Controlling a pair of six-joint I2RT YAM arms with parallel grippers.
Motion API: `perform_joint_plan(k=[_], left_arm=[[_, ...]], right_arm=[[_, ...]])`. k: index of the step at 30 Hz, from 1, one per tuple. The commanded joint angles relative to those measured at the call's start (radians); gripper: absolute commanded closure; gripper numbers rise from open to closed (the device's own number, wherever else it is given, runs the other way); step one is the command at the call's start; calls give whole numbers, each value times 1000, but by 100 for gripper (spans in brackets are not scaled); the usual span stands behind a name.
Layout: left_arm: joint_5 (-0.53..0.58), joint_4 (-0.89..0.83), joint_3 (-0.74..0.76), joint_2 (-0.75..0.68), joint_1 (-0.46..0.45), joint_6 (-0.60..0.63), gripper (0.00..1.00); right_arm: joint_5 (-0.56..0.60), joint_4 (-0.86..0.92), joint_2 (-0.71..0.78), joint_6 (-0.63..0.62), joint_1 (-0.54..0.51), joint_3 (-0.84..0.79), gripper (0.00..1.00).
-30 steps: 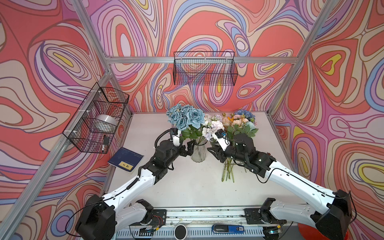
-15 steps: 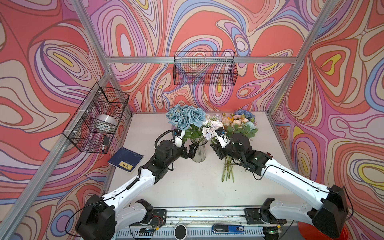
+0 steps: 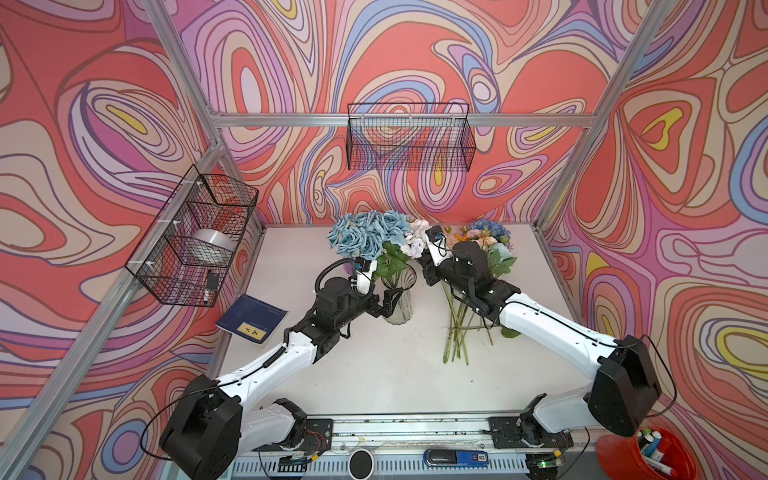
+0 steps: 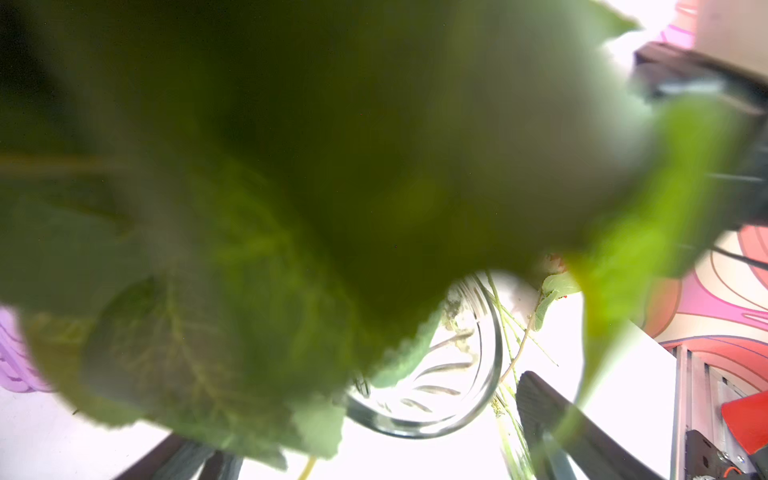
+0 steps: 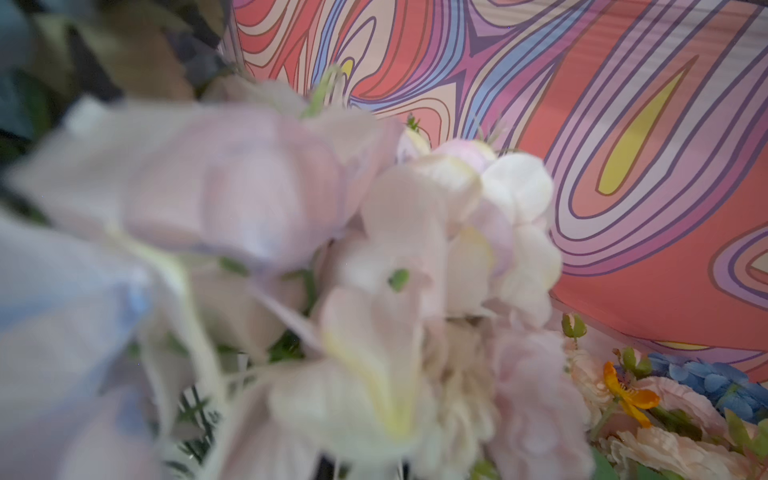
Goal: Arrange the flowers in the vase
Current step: 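Open the right gripper and withdraw it toward the remaining stems on the table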
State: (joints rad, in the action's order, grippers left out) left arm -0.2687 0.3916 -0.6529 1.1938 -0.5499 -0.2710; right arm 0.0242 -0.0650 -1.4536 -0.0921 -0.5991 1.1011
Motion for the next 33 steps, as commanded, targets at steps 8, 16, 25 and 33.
perform_joint_plan(k=[8, 16, 25, 33], left_arm=[[173, -50, -47, 6, 3, -40, 0], [224, -22, -61, 27, 1, -86, 0], [219, -13, -56, 7, 2, -114, 0], [221, -54, -50, -32, 2, -133, 0]], right_arm=[[-239, -6, 90, -8, 19, -116, 57], [-273, 193, 225, 30, 19, -177, 44], [-226, 289, 338, 127, 19, -296, 43], [-188, 351, 372, 149, 19, -322, 42]])
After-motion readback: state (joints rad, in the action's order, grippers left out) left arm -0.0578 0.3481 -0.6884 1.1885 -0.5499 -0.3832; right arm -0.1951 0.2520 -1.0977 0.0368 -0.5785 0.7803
